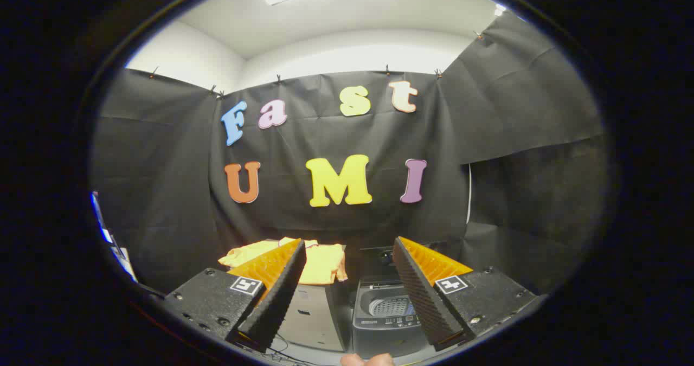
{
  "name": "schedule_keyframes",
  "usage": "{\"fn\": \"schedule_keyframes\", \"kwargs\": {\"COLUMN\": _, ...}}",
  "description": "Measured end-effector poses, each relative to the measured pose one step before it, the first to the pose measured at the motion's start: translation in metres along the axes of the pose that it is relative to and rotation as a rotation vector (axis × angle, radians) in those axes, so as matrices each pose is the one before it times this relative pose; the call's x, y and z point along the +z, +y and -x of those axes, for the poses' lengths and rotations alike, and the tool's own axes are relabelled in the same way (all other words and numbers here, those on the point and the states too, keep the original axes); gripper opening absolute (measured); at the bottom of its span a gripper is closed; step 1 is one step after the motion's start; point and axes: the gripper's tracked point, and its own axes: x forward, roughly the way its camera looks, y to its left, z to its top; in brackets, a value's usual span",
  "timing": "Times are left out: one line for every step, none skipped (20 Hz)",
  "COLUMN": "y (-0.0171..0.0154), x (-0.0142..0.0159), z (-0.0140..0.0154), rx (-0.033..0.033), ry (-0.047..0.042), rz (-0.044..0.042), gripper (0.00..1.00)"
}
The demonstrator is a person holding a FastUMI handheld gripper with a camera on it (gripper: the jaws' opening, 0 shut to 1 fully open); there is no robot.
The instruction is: Put the clothes into the washing machine and then close the washing machine lid.
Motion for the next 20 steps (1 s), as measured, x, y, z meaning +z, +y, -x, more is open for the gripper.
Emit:
{"fn": "schedule_keyframes", "kwargs": {"y": 0.00079, "x": 0.00141, "z": -0.00084, "rx": 0.00652, "ry": -0.00290, "rz": -0.00017, "gripper": 1.00}}
{"fn": "schedule_keyframes", "kwargs": {"y": -0.00047, "x": 0.00104, "z": -0.00176, "rx": 0.00596, "ry": -0.00415, "rz": -0.00263, "gripper": 1.00}}
{"fn": "schedule_keyframes", "kwargs": {"y": 0.00050, "x": 0.00051, "z": -0.00066, "rx": 0.00718, "ry": -0.00173, "rz": -0.00604, "gripper": 1.00}}
{"fn": "schedule_keyframes", "kwargs": {"y": 0.00082, "x": 0.00009, "z": -0.00085, "rx": 0.00791, "ry": 0.00296, "rz": -0.00566, "gripper": 1.00}}
{"fn": "schedule_keyframes", "kwargs": {"y": -0.00037, "x": -0.00144, "z": -0.00346, "rx": 0.00748, "ry": 0.00368, "rz": -0.00346, "gripper": 1.00}}
{"fn": "schedule_keyframes", "kwargs": {"y": -0.00089, "x": 0.00028, "z": -0.00285, "rx": 0.00247, "ry": 0.00241, "rz": -0.00171, "gripper": 1.00}}
{"fn": "schedule_keyframes", "kwargs": {"y": 0.00018, "x": -0.00078, "z": -0.00123, "rx": 0.00462, "ry": 0.00419, "rz": 0.00109, "gripper": 1.00}}
{"fn": "schedule_keyframes", "kwargs": {"y": -0.00191, "x": -0.00044, "z": -0.00269, "rx": -0.00129, "ry": 0.00217, "rz": 0.00260, "gripper": 1.00}}
{"fn": "schedule_keyframes", "kwargs": {"y": -0.00003, "x": -0.00063, "z": -0.00228, "rx": -0.00044, "ry": 0.00398, "rz": 0.00224, "gripper": 1.00}}
{"fn": "schedule_keyframes", "kwargs": {"y": -0.00006, "x": -0.00084, "z": -0.00233, "rx": -0.00114, "ry": 0.00457, "rz": 0.00134, "gripper": 1.00}}
{"fn": "schedule_keyframes", "kwargs": {"y": 0.00044, "x": 0.00015, "z": -0.00279, "rx": 0.00368, "ry": 0.00168, "rz": -0.00036, "gripper": 1.00}}
{"fn": "schedule_keyframes", "kwargs": {"y": 0.00013, "x": 0.00073, "z": -0.00285, "rx": 0.00007, "ry": 0.00064, "rz": 0.00145, "gripper": 1.00}}
{"fn": "schedule_keyframes", "kwargs": {"y": 0.00098, "x": 0.00037, "z": -0.00250, "rx": 0.00308, "ry": -0.00136, "rz": 0.00052, "gripper": 1.00}}
{"fn": "schedule_keyframes", "kwargs": {"y": 0.00161, "x": -0.00036, "z": -0.00212, "rx": 0.00121, "ry": 0.00073, "rz": 0.00029, "gripper": 1.00}}
{"fn": "schedule_keyframes", "kwargs": {"y": 0.00121, "x": 0.00065, "z": -0.00194, "rx": 0.00362, "ry": -0.00146, "rz": -0.00200, "gripper": 1.00}}
{"fn": "schedule_keyframes", "kwargs": {"y": 0.00301, "x": -0.00081, "z": -0.00207, "rx": 0.00326, "ry": 0.00147, "rz": -0.00158, "gripper": 1.00}}
{"fn": "schedule_keyframes", "kwargs": {"y": 0.00224, "x": -0.00067, "z": -0.00180, "rx": 0.00362, "ry": 0.00080, "rz": -0.00252, "gripper": 1.00}}
{"fn": "schedule_keyframes", "kwargs": {"y": 0.00285, "x": -0.00124, "z": -0.00167, "rx": 0.00354, "ry": 0.00471, "rz": -0.00061, "gripper": 1.00}}
{"fn": "schedule_keyframes", "kwargs": {"y": 0.00266, "x": -0.00073, "z": -0.00181, "rx": 0.00160, "ry": 0.00160, "rz": -0.00091, "gripper": 1.00}}
{"fn": "schedule_keyframes", "kwargs": {"y": 0.00320, "x": -0.00062, "z": -0.00081, "rx": 0.00195, "ry": 0.00278, "rz": -0.00142, "gripper": 1.00}}
